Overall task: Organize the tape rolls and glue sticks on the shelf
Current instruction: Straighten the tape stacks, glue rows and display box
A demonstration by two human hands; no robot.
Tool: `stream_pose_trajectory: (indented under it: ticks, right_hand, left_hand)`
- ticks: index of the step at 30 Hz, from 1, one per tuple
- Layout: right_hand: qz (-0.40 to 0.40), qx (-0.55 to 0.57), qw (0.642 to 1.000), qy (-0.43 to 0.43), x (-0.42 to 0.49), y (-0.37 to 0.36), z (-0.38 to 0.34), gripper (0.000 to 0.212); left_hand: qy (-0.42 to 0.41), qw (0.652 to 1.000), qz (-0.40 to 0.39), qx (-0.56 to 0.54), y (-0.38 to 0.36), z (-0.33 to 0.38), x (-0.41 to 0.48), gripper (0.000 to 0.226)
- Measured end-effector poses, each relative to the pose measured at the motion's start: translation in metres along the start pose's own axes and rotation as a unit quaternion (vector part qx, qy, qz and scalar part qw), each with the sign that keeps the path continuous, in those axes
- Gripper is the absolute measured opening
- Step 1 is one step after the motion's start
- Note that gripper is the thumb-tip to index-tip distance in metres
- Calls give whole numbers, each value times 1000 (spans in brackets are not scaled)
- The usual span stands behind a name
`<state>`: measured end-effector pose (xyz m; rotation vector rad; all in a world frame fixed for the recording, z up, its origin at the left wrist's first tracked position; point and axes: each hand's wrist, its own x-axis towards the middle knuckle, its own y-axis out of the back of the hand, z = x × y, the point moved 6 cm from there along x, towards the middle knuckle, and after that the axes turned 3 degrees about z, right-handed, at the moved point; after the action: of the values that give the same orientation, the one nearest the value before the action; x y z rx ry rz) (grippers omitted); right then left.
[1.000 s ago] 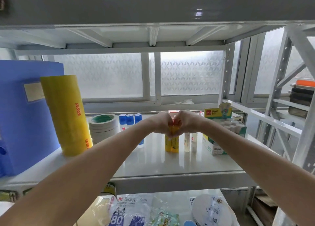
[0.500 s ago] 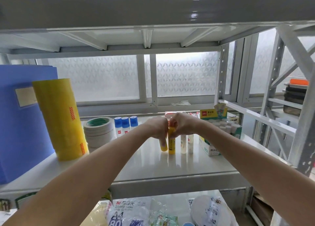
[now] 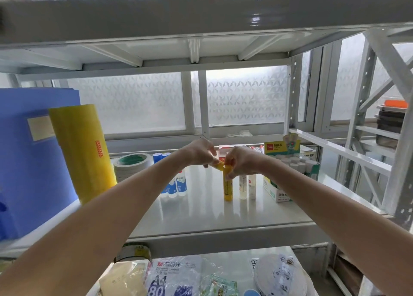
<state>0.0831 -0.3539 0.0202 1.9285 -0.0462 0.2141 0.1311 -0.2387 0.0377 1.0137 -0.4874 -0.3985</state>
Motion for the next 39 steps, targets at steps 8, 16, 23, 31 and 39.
stream_pose_trajectory:
  ticks: [8, 16, 23, 31, 39]
  right_hand:
    - [-28, 12, 999, 11, -4, -2, 2, 54]
    - [9, 50, 997, 51, -2, 1, -2, 49]
    - [24, 3, 998, 60, 2, -4, -11, 32]
    - [1, 25, 999, 46, 19, -11, -16, 37]
    - [-42, 109, 993, 6, 26, -17, -16, 32]
  left_hand:
    - [4, 991, 45, -129, 13, -1, -4, 27]
    - [6, 994, -41, -105, -7, 1, -6, 41]
    - [27, 996, -79, -10, -22, 1, -5, 25]
    - [52, 995, -90, 5, -16, -8, -4, 29]
    - [28, 997, -77, 3, -6, -15, -2, 31]
